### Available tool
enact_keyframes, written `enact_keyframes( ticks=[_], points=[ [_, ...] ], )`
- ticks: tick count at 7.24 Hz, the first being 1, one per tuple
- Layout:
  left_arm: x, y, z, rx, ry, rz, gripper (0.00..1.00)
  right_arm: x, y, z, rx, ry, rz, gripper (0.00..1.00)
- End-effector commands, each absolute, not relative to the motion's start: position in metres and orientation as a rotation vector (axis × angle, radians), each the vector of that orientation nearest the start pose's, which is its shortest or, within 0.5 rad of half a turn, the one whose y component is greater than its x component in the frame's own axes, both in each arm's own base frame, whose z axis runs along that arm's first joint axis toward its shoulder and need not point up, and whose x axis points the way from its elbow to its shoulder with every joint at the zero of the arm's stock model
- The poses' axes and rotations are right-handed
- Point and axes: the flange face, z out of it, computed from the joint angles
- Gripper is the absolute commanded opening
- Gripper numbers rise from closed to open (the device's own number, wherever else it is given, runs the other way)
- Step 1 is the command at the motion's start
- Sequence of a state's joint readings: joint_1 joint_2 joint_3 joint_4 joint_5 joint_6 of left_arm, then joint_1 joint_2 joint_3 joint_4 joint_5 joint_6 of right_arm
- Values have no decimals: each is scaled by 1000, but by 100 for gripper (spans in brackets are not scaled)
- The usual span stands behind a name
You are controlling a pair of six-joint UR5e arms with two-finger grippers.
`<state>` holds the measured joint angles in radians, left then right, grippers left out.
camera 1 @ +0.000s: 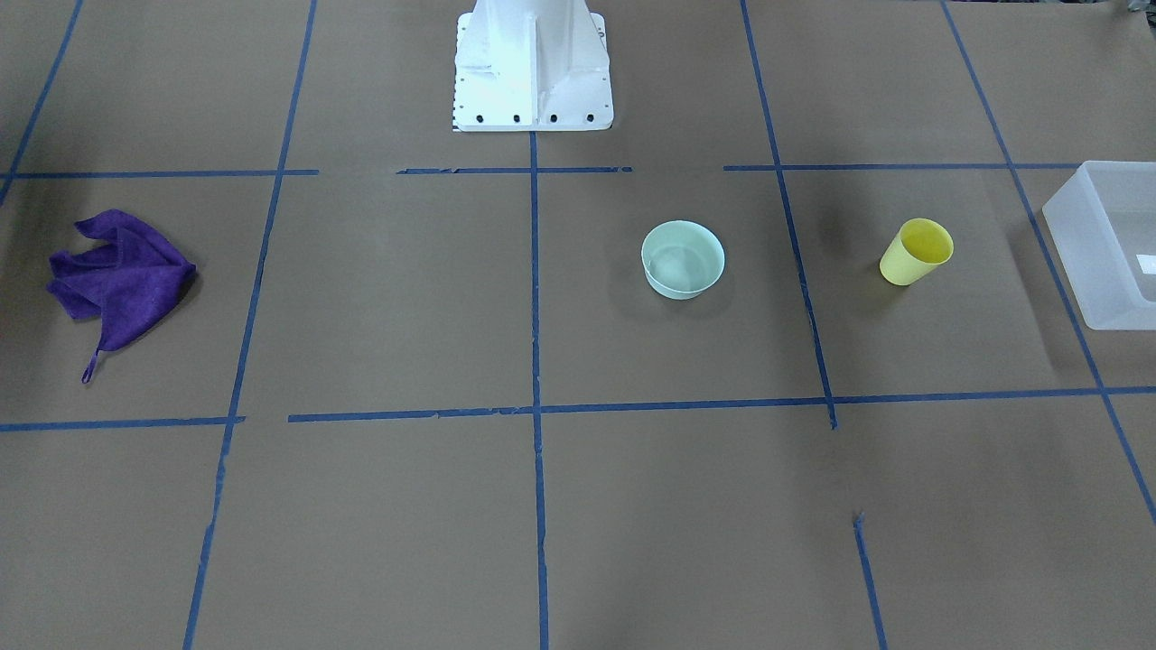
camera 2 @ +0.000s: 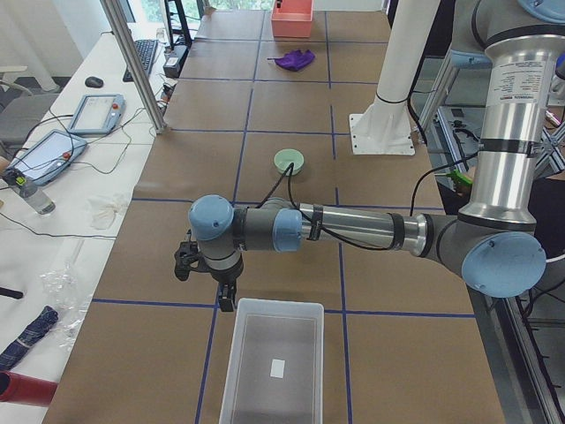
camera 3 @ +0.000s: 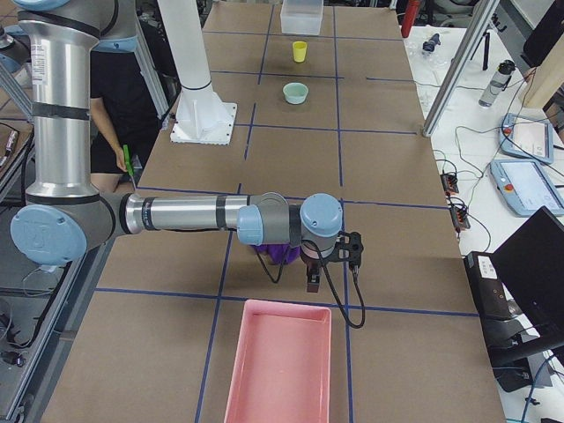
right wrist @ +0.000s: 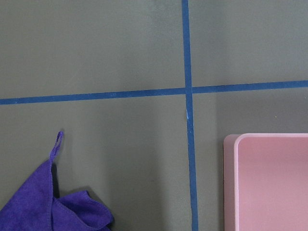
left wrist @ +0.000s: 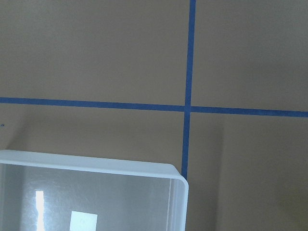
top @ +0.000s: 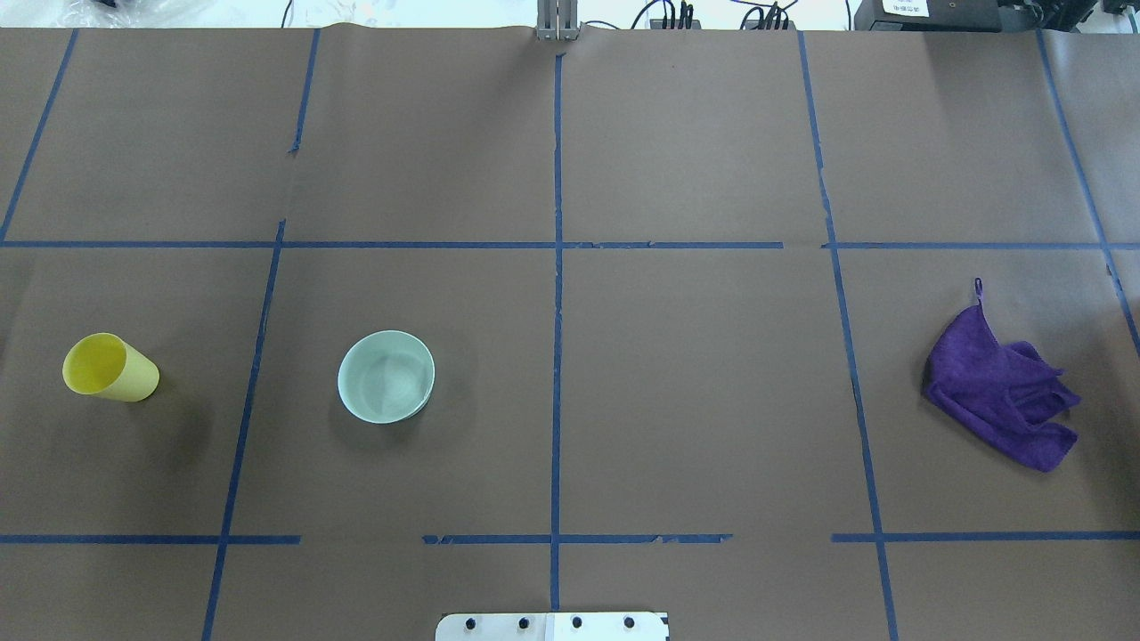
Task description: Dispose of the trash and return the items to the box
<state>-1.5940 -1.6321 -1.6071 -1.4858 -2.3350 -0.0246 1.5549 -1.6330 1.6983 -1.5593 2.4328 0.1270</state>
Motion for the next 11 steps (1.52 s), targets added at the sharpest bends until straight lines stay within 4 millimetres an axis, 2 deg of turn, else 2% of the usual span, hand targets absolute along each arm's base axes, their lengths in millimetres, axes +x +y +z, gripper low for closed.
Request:
enact_keyframes(
  ticks=[1,3,4,5,6,8,9,10,11],
  points=[
    [-76,-518,613,32,764,-33,100,50,-474,613,22,-865,67,100],
    [-76,-528,575,102,765,-9,100,53,-475,608,32,-864,67,100],
    [-75,-541,545,161,766,17,100,53,-476,601,46,-866,62,100],
    [-68,-545,543,171,767,35,100,53,-476,600,50,-865,60,100],
    [-28,-558,529,225,774,140,100,53,-476,596,55,-867,59,100],
    [-18,-565,512,326,775,200,100,54,-476,593,62,-867,58,100],
    [-5,-566,509,336,781,219,100,54,-475,590,67,-867,55,100],
    [29,-563,519,290,790,249,100,54,-476,585,76,-866,51,100],
    [56,-559,518,218,811,161,100,54,-476,585,77,-863,52,100]
  ],
)
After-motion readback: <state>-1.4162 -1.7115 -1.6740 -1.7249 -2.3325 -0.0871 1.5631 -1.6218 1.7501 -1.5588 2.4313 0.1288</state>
